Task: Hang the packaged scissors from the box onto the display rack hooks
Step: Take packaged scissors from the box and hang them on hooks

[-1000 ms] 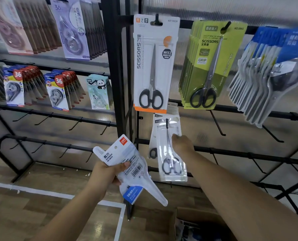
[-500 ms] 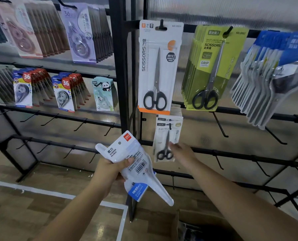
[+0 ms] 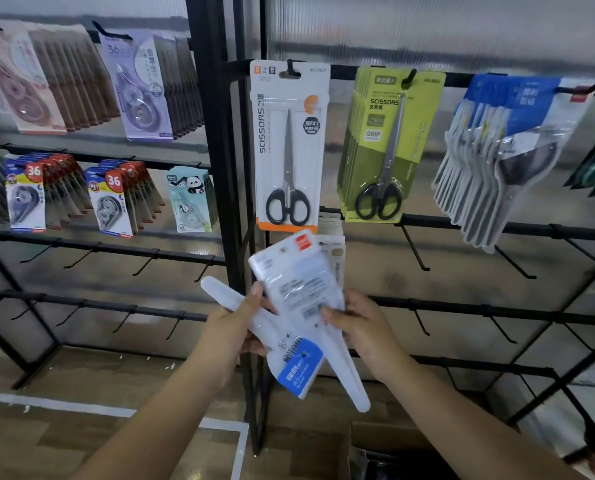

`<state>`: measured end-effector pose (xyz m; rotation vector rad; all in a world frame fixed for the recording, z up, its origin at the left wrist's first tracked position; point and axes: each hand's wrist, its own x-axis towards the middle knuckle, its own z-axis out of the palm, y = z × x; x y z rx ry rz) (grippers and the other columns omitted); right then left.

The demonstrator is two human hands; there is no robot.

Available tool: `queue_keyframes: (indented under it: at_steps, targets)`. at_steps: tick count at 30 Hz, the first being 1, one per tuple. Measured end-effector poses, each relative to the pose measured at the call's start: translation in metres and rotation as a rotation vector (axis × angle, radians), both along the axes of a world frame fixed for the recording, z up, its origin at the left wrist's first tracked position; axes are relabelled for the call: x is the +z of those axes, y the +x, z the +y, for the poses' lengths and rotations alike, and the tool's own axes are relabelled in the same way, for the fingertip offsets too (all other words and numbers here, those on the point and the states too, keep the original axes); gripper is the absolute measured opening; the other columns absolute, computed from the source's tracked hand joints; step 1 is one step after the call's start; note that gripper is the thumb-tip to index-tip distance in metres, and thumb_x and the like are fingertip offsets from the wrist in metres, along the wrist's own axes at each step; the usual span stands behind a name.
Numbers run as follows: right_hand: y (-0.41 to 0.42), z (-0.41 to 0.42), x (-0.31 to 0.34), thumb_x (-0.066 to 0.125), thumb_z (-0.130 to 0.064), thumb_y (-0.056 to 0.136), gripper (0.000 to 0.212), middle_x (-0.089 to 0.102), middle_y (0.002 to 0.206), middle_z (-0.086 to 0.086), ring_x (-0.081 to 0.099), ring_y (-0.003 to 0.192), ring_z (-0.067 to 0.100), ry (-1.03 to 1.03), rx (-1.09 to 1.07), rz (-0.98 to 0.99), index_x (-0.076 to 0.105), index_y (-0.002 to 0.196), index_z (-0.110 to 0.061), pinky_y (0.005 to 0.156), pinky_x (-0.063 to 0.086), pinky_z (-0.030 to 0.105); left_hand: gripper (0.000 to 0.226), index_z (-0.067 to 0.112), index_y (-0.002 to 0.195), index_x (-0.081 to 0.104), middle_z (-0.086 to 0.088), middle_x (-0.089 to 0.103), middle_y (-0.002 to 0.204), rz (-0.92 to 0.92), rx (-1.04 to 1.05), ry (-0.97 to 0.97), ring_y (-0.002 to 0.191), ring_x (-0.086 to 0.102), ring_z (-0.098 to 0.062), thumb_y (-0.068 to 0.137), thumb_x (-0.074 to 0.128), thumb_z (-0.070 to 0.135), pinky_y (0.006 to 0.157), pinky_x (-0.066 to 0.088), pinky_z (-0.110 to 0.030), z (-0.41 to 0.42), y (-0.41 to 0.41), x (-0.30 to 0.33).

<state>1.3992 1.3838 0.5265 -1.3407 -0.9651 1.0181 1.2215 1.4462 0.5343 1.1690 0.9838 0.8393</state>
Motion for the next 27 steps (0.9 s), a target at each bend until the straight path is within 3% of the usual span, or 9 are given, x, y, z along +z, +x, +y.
queue_keyframes:
  at_steps: [3,6,9,11,14,17,20,23,27]
  targets:
    - [0.004,-0.010,0.005,0.052,-0.004,0.093,0.017,0.066,0.092,-0.008,0.064,0.085,0.008,0.184,-0.164,-0.046,0.054,0.095,-0.020,0.069,0.050,0.024,0.041,0.002,0.093,0.065,-0.019,0.072,0.083,-0.009,0.040,-0.013,0.067,0.067,-0.025,0.093,0.049,0.041,0.061,0.055,-0.036,-0.001,0.000,0.010]
    - [0.001,-0.020,0.007,0.051,-0.011,0.095,0.026,0.062,0.096,-0.026,0.062,0.087,-0.010,0.283,-0.178,-0.383,0.052,0.108,-0.033,0.070,0.049,0.012,0.036,0.010,0.101,0.065,-0.014,0.073,0.084,-0.018,-0.019,0.080,0.069,0.065,-0.025,0.093,0.046,0.040,0.051,0.049,-0.029,-0.007,0.002,0.021]
    - [-0.008,-0.023,0.004,0.050,-0.022,0.095,0.029,0.063,0.102,-0.015,0.060,0.089,-0.007,0.275,-0.086,-0.598,0.051,0.123,-0.032,0.067,0.047,0.010,0.032,0.027,0.115,0.063,0.002,0.073,0.101,-0.044,-0.115,0.192,0.075,0.064,-0.023,0.091,0.046,0.039,0.045,0.045,-0.024,-0.018,0.009,0.034]
    - [-0.012,-0.024,0.006,0.051,-0.019,0.095,0.033,0.061,0.111,-0.008,0.060,0.093,-0.001,0.262,-0.045,-0.563,0.053,0.125,-0.031,0.071,0.051,0.016,0.038,0.033,0.123,0.058,0.010,0.071,0.109,-0.050,-0.179,0.238,0.069,0.063,-0.010,0.087,0.048,0.039,0.042,0.040,-0.020,-0.024,0.013,0.039]
    - [-0.013,-0.026,0.010,0.055,-0.016,0.093,0.041,0.050,0.121,-0.014,0.056,0.103,-0.002,0.240,-0.016,-0.560,0.053,0.130,-0.034,0.082,0.051,0.021,0.042,0.033,0.126,0.057,0.005,0.072,0.107,-0.111,-0.225,0.230,0.070,0.065,-0.006,0.085,0.050,0.036,0.047,0.044,-0.018,-0.029,0.019,0.045]
    - [-0.014,-0.031,0.011,0.056,-0.018,0.092,0.053,0.042,0.122,-0.014,0.055,0.104,0.000,0.186,0.037,-0.484,0.041,0.123,-0.058,0.082,0.053,0.021,0.042,0.025,0.125,0.058,0.001,0.072,0.108,-0.184,-0.240,0.192,0.091,0.069,-0.010,0.084,0.052,0.032,0.064,0.053,-0.018,-0.029,0.021,0.047]
    - [-0.015,-0.032,0.010,0.058,-0.014,0.090,0.070,0.037,0.127,-0.010,0.053,0.109,0.008,0.186,-0.025,-0.570,0.032,0.108,-0.076,0.089,0.053,0.030,0.033,0.022,0.121,0.061,0.000,0.072,0.108,-0.192,-0.264,0.222,0.098,0.068,-0.012,0.090,0.050,0.024,0.073,0.052,-0.017,-0.031,0.024,0.048]
    - [-0.014,-0.032,0.010,0.060,-0.001,0.084,0.075,0.031,0.127,-0.009,0.045,0.119,0.011,0.225,-0.139,-0.600,0.038,0.109,-0.068,0.098,0.046,0.025,0.024,0.019,0.114,0.064,0.003,0.073,0.102,-0.209,-0.212,0.215,0.093,0.069,-0.008,0.094,0.050,0.015,0.070,0.051,-0.014,-0.034,0.029,0.048]
    - [-0.006,-0.041,0.016,0.064,0.006,0.078,0.069,0.026,0.126,-0.010,0.042,0.118,0.002,0.254,-0.209,-0.612,0.047,0.111,-0.052,0.089,0.041,0.004,0.022,0.018,0.096,0.070,0.000,0.075,0.088,-0.198,-0.099,0.201,0.081,0.070,-0.012,0.095,0.050,0.008,0.067,0.053,-0.020,-0.031,0.039,0.048]
